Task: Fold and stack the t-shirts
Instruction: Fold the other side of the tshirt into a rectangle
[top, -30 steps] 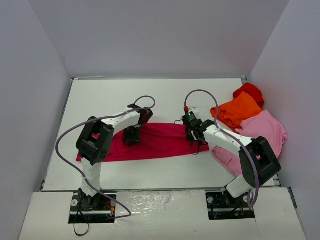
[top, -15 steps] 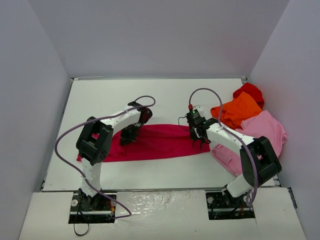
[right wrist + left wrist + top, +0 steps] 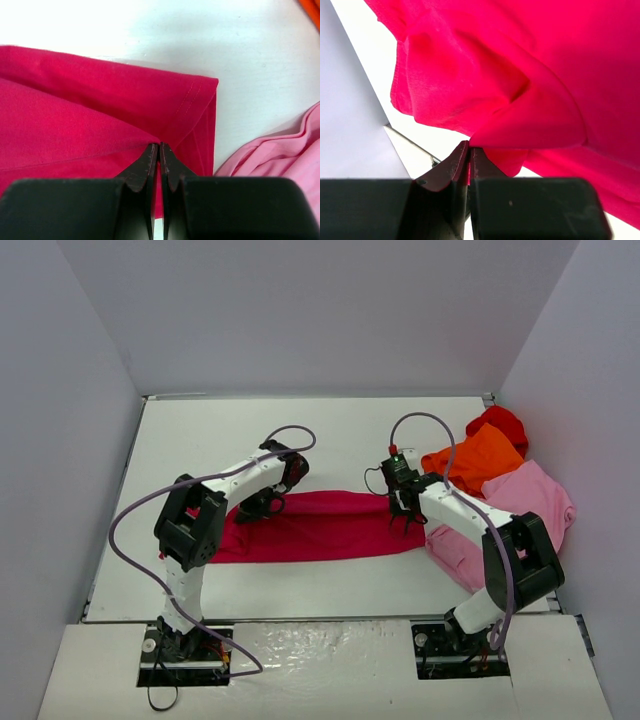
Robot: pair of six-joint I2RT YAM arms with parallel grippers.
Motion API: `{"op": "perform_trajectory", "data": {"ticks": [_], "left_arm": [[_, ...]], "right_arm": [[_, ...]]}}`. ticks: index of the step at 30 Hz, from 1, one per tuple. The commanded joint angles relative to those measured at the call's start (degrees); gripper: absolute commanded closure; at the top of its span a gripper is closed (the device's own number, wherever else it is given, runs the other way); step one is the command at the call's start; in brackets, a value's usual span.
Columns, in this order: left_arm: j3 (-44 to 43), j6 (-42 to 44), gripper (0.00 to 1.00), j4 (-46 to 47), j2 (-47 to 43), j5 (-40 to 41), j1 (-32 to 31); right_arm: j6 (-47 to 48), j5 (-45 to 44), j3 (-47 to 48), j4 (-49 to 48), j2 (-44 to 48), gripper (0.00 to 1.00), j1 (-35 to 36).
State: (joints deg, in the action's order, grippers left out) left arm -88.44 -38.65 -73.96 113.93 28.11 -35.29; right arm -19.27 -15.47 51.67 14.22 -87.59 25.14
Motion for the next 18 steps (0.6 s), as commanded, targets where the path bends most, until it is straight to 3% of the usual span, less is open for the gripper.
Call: {"op": "perform_trajectory", "data": {"ticks": [1, 12, 18], "left_arm": [[-2.67, -1.66, 1.0, -10.55, -3.83, 3.79, -0.13], [-2.87, -2.04, 1.0, -11.94, -4.89, 4.8, -0.13], [-2.79, -2.08, 1.0, -12.0, -5.21, 5.03, -0.13]], "right_arm": [[-0.07, -2.59, 2.71, 1.48, 3.16, 1.0, -0.62], [2.43, -2.85, 2.89, 3.01, 14.17, 1.0, -0.62], [1.56, 6.23, 4.54, 2.13, 15.22, 1.0, 1.26]]}}
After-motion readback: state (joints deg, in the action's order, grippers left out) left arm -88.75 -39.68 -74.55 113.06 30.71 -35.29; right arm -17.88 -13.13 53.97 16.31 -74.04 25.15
